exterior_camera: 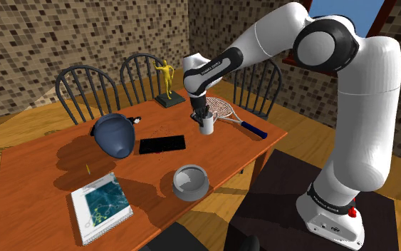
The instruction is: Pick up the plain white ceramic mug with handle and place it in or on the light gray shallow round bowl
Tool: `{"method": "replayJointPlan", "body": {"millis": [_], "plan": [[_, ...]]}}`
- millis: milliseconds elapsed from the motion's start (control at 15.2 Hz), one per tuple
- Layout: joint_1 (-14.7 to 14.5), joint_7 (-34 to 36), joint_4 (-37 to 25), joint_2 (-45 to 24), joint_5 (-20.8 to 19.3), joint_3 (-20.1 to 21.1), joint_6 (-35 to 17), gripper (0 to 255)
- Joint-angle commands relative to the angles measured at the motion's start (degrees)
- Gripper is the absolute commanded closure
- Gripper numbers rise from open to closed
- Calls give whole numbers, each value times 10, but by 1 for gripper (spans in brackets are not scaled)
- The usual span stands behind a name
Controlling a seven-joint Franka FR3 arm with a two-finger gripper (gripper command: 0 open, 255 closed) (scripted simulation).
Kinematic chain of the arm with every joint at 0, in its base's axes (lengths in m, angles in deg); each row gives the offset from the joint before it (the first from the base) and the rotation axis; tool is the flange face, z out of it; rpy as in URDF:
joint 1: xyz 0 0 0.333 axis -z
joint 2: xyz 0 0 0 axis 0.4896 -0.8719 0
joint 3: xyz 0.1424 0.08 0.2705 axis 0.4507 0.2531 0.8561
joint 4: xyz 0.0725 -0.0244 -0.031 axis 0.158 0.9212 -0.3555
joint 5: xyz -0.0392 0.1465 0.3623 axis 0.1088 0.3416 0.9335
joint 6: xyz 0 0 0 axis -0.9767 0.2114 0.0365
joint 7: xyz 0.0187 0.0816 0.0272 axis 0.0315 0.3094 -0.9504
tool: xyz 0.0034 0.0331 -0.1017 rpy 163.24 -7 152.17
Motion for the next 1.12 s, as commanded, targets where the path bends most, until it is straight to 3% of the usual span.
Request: {"method": "replayJointPlan", "body": {"millis": [0,528,1056], "plan": [[-12,18,18,17,1,7,0,255],[-69,108,99,82,11,45,-14,255],[-128,204,136,119,27,90,-15,255]]}}
